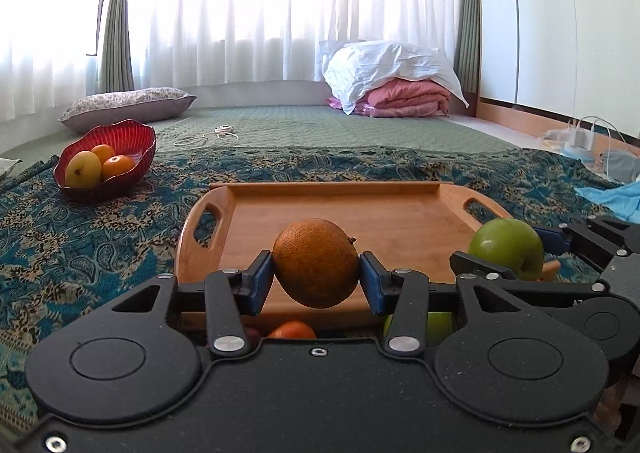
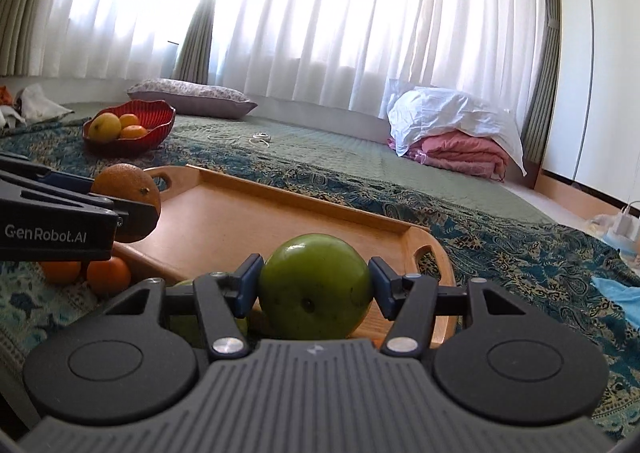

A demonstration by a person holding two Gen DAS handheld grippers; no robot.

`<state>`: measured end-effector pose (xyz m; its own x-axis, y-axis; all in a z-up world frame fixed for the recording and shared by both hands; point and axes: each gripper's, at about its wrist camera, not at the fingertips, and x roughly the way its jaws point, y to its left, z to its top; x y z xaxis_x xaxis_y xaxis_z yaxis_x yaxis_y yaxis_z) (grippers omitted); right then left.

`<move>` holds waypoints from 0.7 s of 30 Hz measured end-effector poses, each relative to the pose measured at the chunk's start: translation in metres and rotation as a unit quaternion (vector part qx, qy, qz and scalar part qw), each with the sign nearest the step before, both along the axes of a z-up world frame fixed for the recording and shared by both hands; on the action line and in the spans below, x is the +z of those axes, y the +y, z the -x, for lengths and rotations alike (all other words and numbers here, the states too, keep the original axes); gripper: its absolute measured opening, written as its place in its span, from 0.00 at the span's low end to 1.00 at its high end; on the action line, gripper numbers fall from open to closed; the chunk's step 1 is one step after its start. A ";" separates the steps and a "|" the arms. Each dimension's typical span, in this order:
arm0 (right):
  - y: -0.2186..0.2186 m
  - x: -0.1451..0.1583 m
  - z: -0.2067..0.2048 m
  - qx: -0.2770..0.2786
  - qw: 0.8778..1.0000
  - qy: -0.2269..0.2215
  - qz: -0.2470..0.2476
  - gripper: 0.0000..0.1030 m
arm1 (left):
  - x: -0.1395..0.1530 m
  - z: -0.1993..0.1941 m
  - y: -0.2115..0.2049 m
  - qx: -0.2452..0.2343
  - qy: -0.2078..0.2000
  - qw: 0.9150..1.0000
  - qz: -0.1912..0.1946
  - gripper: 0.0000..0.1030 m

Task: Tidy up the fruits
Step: 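Lift the orange with the left gripper while the right gripper carries the apple over the tray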

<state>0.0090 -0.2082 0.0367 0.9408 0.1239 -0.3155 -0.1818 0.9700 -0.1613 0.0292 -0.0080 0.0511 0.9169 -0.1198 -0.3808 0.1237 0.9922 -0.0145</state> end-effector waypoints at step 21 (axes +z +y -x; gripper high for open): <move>-0.055 -0.003 -0.118 -0.061 0.978 0.131 -0.154 0.60 | -0.013 -0.118 0.009 -0.005 0.099 0.994 0.045 0.43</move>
